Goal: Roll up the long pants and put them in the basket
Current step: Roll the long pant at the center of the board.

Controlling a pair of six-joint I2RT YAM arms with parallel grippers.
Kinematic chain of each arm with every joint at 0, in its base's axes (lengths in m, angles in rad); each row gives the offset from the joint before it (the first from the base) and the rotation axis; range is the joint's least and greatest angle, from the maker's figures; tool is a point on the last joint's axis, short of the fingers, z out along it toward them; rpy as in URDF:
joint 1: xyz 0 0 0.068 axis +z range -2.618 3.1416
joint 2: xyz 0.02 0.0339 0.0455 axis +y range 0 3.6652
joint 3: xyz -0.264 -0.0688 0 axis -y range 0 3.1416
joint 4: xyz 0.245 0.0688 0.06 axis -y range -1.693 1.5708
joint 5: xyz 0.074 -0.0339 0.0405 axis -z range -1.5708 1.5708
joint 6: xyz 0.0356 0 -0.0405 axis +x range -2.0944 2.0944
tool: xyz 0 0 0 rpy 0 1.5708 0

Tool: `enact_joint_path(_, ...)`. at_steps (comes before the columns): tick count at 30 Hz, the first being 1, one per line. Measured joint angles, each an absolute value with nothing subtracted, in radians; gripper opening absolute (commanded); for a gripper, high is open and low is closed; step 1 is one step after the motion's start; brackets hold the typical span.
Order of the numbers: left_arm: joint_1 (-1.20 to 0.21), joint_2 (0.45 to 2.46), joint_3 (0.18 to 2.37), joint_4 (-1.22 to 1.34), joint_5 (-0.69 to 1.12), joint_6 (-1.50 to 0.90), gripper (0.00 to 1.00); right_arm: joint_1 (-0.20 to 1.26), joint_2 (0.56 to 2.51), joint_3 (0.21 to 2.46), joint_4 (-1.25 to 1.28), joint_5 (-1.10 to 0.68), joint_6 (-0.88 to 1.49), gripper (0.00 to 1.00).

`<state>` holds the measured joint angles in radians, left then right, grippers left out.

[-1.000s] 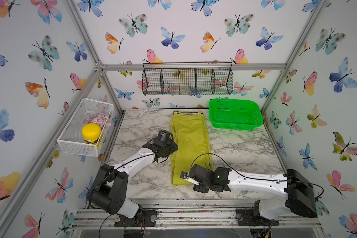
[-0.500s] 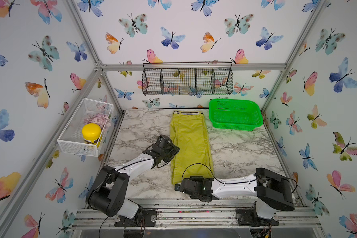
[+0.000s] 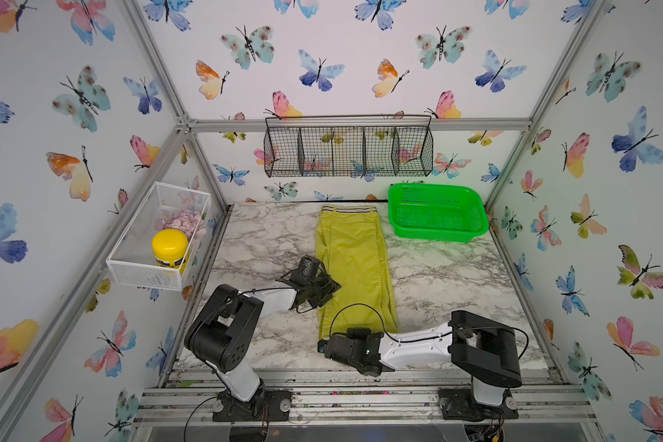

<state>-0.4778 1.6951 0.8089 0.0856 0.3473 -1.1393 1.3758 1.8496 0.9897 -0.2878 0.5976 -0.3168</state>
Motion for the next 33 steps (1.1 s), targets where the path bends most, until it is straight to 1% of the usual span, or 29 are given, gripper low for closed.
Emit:
enact_joint_path(5, -0.478, 1.731, 0.851, 0.062, 0.364, -1.087, 0.46, 1.368, 1.85, 1.061, -0.397, 0.546, -0.306, 0.04)
enact_joint_path(13, -0.478, 1.75, 0.933, -0.092, 0.342, -1.008, 0.46, 1.355, 1.812, 1.225, -0.561, 0.442, -0.302, 0.04)
enact_joint_path(18, -0.478, 1.75, 0.968, -0.175, 0.315, -0.966, 0.46, 1.354, 1.831, 1.253, -0.577, 0.427, -0.324, 0.04)
enact_joint_path(23, -0.478, 1.75, 0.974, -0.207, 0.297, -0.937, 0.46, 1.351, 1.857, 1.251, -0.569, 0.432, -0.345, 0.04)
enact_joint_path(28, -0.478, 1.746, 0.966, -0.207, 0.295, -0.918, 0.46, 1.319, 1.857, 1.25, -0.557, 0.432, -0.361, 0.04)
enact_joint_path(33, -0.478, 1.746, 0.965, -0.21, 0.295, -0.899, 0.45, 1.254, 1.858, 1.267, -0.547, 0.406, -0.382, 0.04)
